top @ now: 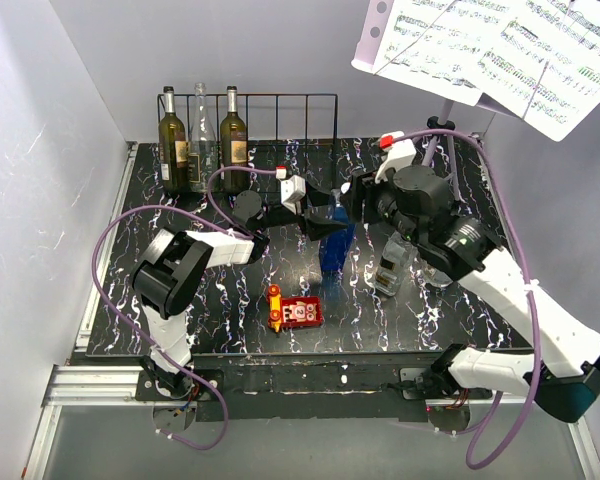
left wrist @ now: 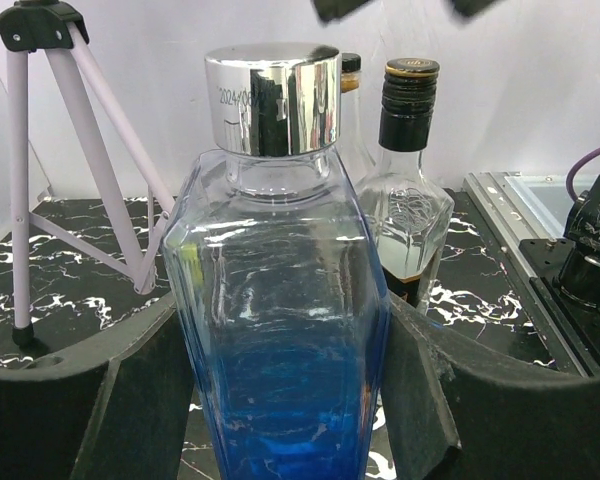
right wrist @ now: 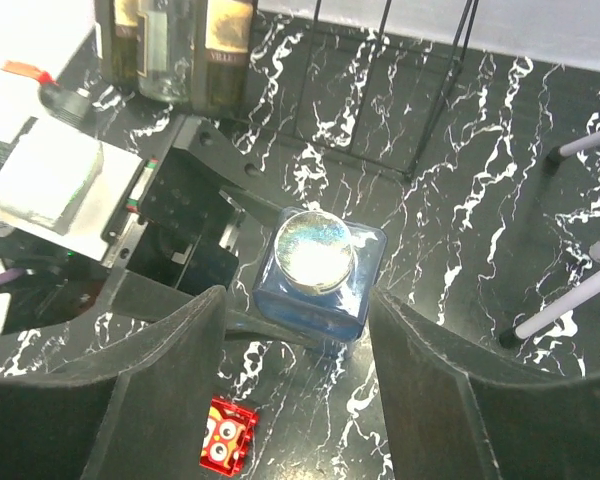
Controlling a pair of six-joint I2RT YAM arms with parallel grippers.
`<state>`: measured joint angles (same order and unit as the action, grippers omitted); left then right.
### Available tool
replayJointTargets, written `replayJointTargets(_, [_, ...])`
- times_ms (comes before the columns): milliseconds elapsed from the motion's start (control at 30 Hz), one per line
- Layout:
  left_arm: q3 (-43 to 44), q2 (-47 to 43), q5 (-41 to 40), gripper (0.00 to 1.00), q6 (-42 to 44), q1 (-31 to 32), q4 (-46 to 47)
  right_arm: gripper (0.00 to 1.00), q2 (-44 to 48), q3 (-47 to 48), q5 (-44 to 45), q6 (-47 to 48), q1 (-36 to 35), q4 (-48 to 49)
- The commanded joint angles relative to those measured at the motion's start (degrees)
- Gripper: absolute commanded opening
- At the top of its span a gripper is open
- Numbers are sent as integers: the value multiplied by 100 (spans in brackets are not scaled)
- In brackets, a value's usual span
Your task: Take the wine bottle off the wine rack
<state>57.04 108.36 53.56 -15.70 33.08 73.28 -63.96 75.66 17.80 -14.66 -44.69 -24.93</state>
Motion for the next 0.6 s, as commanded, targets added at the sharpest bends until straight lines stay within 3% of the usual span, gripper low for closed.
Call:
replayJointTargets(0, [-61,-60,-206,0,147,14,1549,65,-204,265,48,-81,4,49])
replayJointTargets(200, [-166,-122,-206,0,208,14,1540,63,-643,283,329,33,13,339])
replayJointTargets(300, [-158,-130,-214,1,155,14,1576,56,-819,335,417,85,13,322])
replayJointTargets(367, [-175,-157,-276,20,155,14,1550,44,-846,310,522,121,13,366])
replayJointTargets(400, [-210,-183,-337,35,173,14,1532,35,-837,283,575,173,13,427])
replayJointTargets(533, [-447,-420,-548,91,524,6,1260,21,-714,177,838,542,65,603])
replayJointTargets(567, [-535,-490,-609,98,629,5,1129,18,-688,186,882,647,100,621])
